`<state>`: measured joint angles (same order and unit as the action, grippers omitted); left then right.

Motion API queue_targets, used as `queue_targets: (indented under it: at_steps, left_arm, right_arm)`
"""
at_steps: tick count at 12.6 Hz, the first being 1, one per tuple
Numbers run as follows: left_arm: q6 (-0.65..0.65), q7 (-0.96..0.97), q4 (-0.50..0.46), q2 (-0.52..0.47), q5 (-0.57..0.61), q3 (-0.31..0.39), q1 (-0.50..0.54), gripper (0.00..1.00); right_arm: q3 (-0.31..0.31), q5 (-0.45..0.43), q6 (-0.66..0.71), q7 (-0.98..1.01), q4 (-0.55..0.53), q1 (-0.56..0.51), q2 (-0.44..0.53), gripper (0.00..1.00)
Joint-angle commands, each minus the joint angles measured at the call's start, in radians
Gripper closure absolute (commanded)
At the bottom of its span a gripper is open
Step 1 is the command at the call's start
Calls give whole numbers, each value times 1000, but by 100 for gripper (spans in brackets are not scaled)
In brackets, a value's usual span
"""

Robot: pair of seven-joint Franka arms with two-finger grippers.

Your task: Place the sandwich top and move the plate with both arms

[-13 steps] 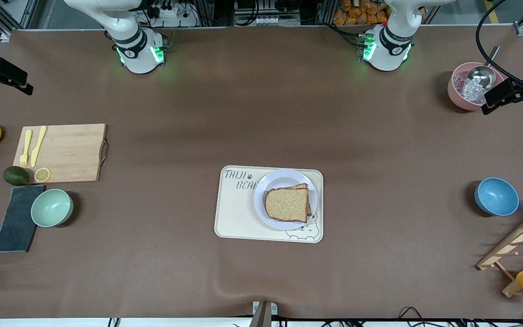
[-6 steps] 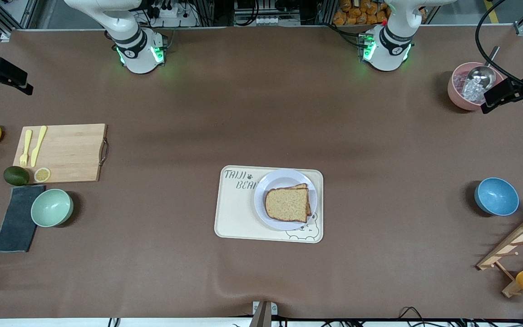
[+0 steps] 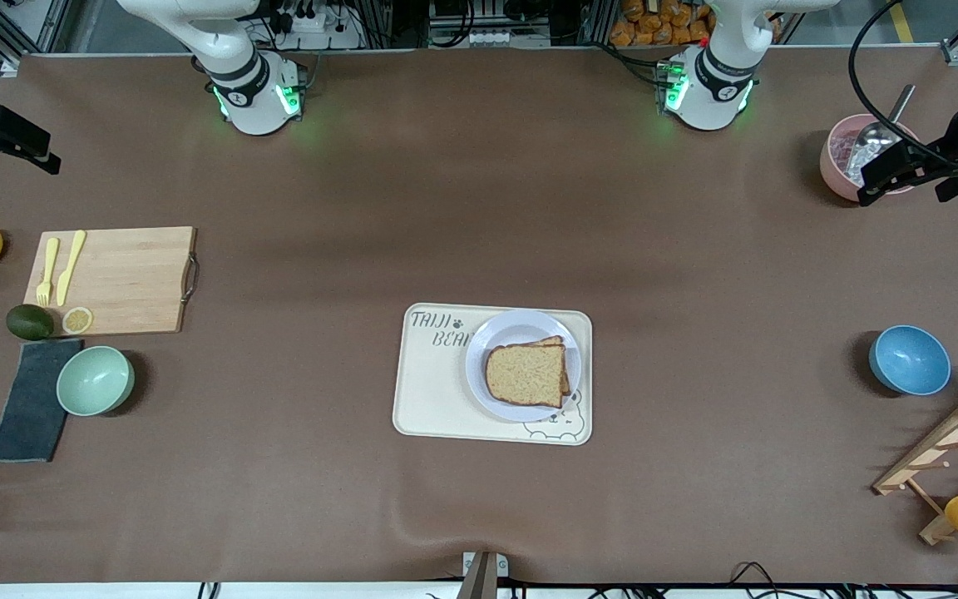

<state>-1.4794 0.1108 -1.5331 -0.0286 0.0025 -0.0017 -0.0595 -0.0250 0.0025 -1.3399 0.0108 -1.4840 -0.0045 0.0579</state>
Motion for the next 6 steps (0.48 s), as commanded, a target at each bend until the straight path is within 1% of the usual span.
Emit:
queue_targets:
  at_steps: [1, 6]
  left_arm:
    - [11, 21, -15, -16, 28, 5, -14, 0]
    - [18, 26, -15, -17, 28, 5, -16, 0]
  right_arm:
    - [2, 16, 1, -2, -1, -8, 3, 0]
    - [2, 16, 1, -2, -1, -8, 3, 0]
